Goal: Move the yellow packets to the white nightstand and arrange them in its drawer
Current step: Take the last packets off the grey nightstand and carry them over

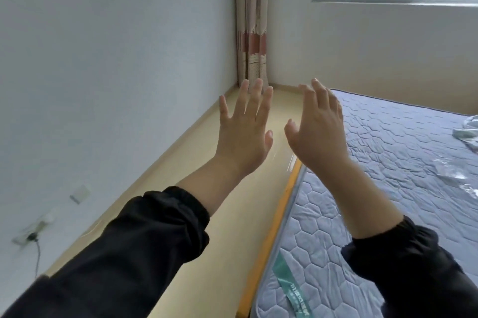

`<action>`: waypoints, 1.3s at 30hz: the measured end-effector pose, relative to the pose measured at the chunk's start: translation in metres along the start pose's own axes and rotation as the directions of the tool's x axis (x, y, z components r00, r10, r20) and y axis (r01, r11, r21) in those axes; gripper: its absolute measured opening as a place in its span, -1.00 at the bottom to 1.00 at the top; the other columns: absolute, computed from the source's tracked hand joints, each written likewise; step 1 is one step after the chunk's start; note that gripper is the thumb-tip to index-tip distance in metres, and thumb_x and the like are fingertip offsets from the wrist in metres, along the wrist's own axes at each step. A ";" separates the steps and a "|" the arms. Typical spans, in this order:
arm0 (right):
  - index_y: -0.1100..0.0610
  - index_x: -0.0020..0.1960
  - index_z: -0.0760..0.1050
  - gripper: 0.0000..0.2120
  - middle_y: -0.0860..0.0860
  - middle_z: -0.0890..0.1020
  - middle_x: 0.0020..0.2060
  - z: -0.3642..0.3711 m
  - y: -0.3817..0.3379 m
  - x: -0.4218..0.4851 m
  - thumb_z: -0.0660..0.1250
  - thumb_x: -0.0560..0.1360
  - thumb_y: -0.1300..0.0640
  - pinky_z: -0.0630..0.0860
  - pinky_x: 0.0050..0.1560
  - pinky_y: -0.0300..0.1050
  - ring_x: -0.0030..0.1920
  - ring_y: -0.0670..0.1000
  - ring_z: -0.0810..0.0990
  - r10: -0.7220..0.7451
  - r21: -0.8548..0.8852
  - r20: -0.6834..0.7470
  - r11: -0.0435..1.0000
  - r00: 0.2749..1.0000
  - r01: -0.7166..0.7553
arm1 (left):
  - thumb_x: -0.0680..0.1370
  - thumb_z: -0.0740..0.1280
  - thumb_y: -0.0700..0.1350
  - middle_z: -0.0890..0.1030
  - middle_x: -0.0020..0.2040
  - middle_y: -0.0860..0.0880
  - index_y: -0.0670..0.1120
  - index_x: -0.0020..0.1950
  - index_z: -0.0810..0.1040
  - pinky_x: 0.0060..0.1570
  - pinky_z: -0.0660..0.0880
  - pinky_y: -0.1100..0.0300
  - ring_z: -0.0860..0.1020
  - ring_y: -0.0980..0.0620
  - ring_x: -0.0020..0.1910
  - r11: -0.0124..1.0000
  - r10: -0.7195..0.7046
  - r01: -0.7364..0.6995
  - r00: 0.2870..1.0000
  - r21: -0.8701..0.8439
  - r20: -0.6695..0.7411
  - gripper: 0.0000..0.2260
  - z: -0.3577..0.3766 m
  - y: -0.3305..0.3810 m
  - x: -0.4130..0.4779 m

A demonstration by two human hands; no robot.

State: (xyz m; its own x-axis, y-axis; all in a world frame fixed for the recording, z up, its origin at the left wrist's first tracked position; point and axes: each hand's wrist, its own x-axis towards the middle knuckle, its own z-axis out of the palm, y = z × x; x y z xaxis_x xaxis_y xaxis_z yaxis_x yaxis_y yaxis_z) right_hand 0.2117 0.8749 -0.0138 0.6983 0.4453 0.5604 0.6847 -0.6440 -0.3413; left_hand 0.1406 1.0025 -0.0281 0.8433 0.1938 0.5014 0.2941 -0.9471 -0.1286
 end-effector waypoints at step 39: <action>0.19 0.44 0.26 -0.50 0.17 0.27 0.46 0.537 0.086 0.477 0.20 0.57 0.02 0.12 0.45 0.17 0.47 0.19 0.21 0.425 -0.356 0.310 0.881 0.850 -0.311 | 0.60 0.10 0.14 -0.19 0.57 -0.10 -0.03 0.56 -0.20 0.42 -0.10 -0.30 -0.23 -0.14 0.54 0.921 0.373 -0.263 0.810 -0.288 0.452 -0.33 0.527 -0.310 0.491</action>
State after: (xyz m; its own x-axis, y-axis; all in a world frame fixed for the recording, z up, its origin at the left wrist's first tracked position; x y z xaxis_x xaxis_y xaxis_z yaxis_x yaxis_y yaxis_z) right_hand 0.7160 1.3658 -0.1814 0.9497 0.2976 0.0970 0.3117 -0.9274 -0.2068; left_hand 0.7010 1.5260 -0.1928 0.9963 -0.0809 -0.0287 -0.0810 -0.9967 -0.0039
